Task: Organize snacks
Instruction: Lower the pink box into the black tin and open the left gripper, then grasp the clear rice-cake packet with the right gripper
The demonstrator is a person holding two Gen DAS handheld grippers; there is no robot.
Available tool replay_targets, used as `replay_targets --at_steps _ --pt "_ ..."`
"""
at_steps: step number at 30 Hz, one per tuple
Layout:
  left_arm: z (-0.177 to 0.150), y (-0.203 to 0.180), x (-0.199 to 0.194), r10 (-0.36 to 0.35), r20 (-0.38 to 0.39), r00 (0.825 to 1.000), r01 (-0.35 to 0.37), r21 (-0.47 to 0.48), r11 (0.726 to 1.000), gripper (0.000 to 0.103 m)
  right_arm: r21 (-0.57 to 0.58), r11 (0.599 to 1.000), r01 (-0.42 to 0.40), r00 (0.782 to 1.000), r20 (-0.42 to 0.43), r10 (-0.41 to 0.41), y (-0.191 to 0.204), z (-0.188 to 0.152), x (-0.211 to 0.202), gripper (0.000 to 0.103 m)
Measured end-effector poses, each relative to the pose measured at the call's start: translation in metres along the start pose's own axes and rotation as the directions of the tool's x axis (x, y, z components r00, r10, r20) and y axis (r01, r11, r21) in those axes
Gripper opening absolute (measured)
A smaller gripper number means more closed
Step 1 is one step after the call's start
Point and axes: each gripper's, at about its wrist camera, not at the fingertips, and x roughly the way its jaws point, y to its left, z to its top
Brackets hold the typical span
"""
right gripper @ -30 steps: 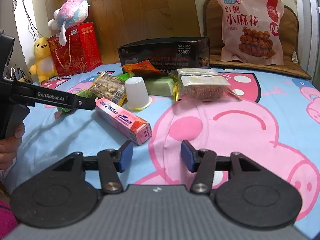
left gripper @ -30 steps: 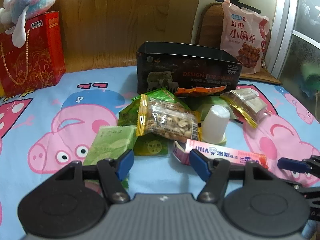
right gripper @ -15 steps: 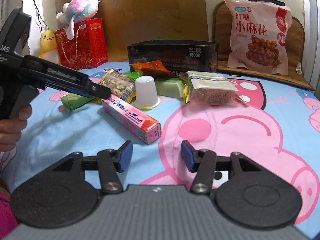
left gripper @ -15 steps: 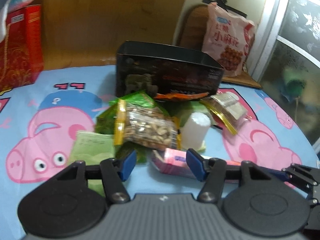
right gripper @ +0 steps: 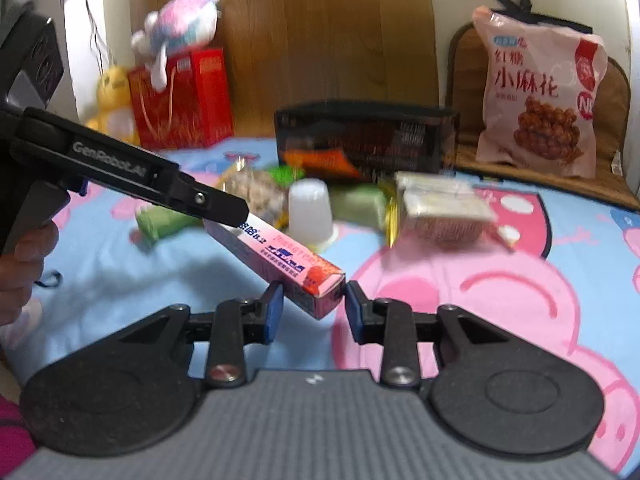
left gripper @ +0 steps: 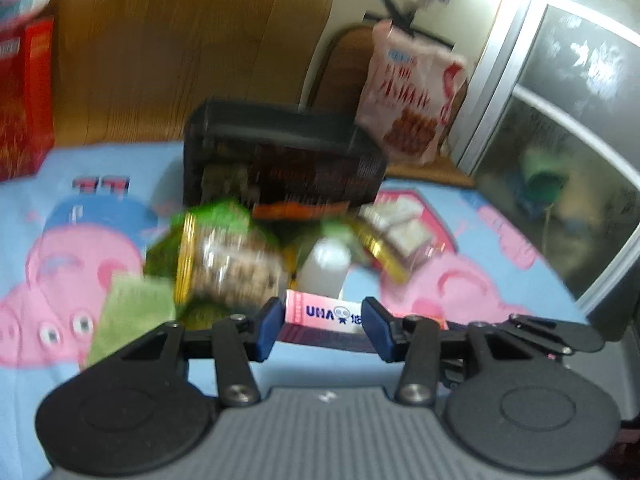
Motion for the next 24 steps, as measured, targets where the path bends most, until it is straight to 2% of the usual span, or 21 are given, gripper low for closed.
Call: replay_targets --at_steps 4,7,10,13,18,20,22,24 --pt "0.039 -0.012 -0.001 0.024 0.085 0.996 -0.029 0.061 0.998 0.043 0.013 1.000 0.013 0.997 0.074 -0.014 -0.014 0.035 0.011 0.036" --pt "0.071 -0.018 0.009 0.061 0.166 0.984 -0.078 0.094 0.993 0.043 -0.004 0.999 0.035 0.990 0.135 -0.034 -0.025 0.063 0.026 0.036" --pt "0.100 -0.012 0.031 0.102 0.197 0.975 -0.117 0.068 0.991 0.043 -0.014 0.998 0.060 0.985 0.160 -0.057 -0.036 0.088 0.051 0.036" --pt "0.118 0.000 0.057 0.130 0.193 0.972 -0.138 0.026 0.990 0.044 -0.015 0.996 0.093 0.983 0.161 -0.089 -0.044 0.104 0.076 0.037" --pt "0.124 0.015 0.096 0.179 0.164 0.970 -0.180 -0.012 0.984 0.043 -0.002 0.991 0.131 0.985 0.114 -0.130 -0.052 0.110 0.106 0.044" --pt "0.122 0.019 0.099 0.195 0.149 0.969 -0.193 -0.025 0.981 0.043 0.022 0.992 0.127 0.981 0.146 -0.128 -0.056 0.108 0.093 0.046" --pt "0.116 0.023 0.087 0.173 0.170 0.970 -0.168 -0.040 0.985 0.046 0.079 0.991 0.110 0.974 0.190 -0.123 -0.067 0.101 0.073 0.057" --pt "0.108 0.027 0.069 0.145 0.188 0.971 -0.135 -0.066 0.989 0.046 0.187 0.977 0.104 0.975 0.176 -0.137 -0.091 0.090 0.059 0.058"
